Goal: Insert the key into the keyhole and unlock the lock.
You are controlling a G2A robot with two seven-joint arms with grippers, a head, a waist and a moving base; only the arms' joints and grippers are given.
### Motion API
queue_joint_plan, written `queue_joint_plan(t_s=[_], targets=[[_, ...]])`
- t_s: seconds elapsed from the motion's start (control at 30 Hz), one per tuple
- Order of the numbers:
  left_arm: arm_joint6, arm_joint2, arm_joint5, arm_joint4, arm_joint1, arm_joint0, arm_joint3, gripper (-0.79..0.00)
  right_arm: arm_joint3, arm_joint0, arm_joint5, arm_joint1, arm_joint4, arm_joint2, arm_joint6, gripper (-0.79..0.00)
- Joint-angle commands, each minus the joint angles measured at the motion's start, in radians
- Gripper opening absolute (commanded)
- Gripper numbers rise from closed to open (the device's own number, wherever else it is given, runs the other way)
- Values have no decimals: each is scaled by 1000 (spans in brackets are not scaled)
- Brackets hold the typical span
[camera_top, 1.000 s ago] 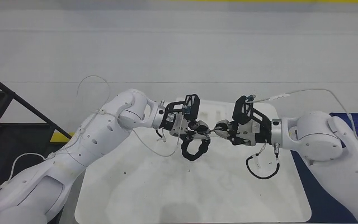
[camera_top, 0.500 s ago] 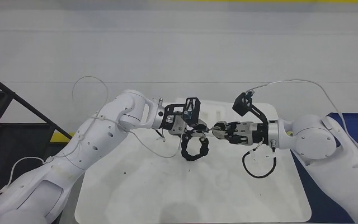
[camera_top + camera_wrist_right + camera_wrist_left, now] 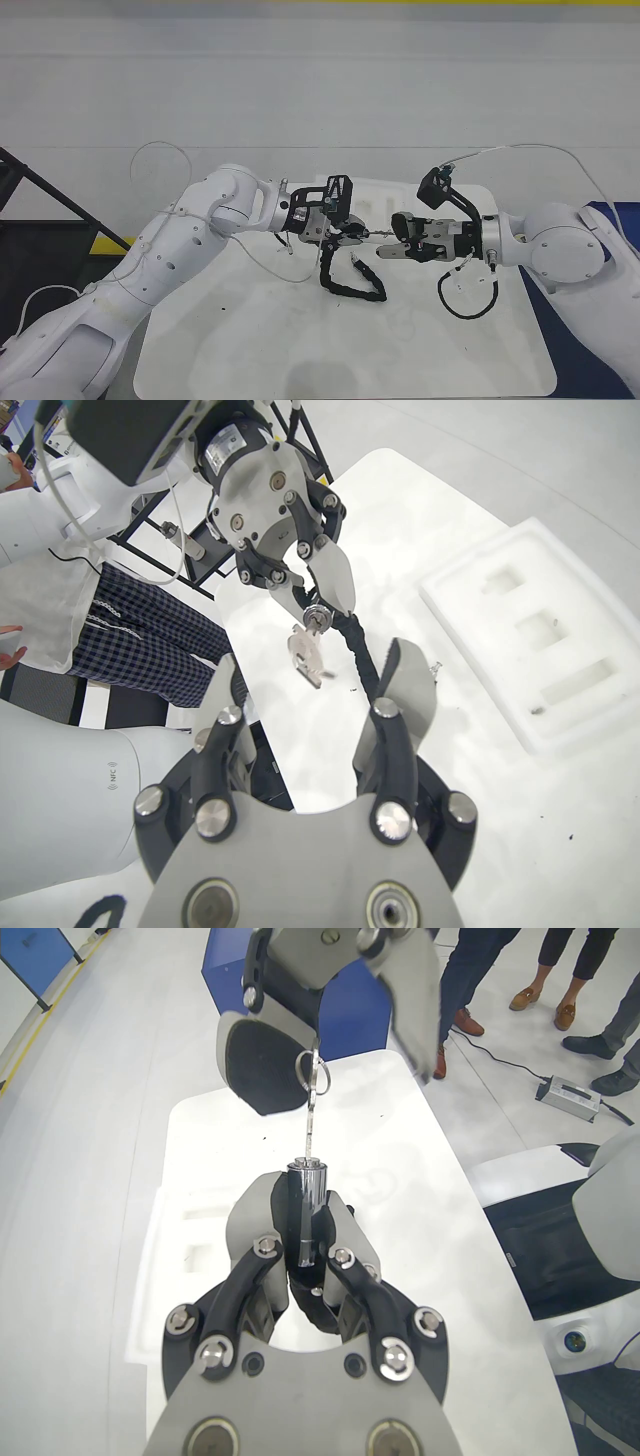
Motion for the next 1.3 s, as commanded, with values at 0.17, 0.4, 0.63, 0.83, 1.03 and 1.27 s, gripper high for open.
queue_joint_plan(t_s=[0.17, 0.4, 0.63, 0.83, 1.03, 1.27], targets=[[-102, -6, 52, -74, 14, 40, 69, -785, 13, -19, -49, 5, -15, 42, -18, 0], [-201, 2, 126, -69, 18, 56, 121, -785, 26, -41, -102, 9, -33, 79, -49, 0], [-237, 75, 140, -7, -19, 22, 235, -785, 38, -59, -159, 10, -67, 95, -84, 0], [-218, 150, 113, 20, -72, -21, 352, -785, 41, -80, -192, 11, -91, 105, -96, 0], [-188, 213, 92, 68, -126, -59, 455, -785, 47, -88, -222, 10, -112, 106, -112, 0], [-63, 282, 54, 181, -193, -76, 580, -785, 64, -80, -259, 6, -134, 98, -133, 0]])
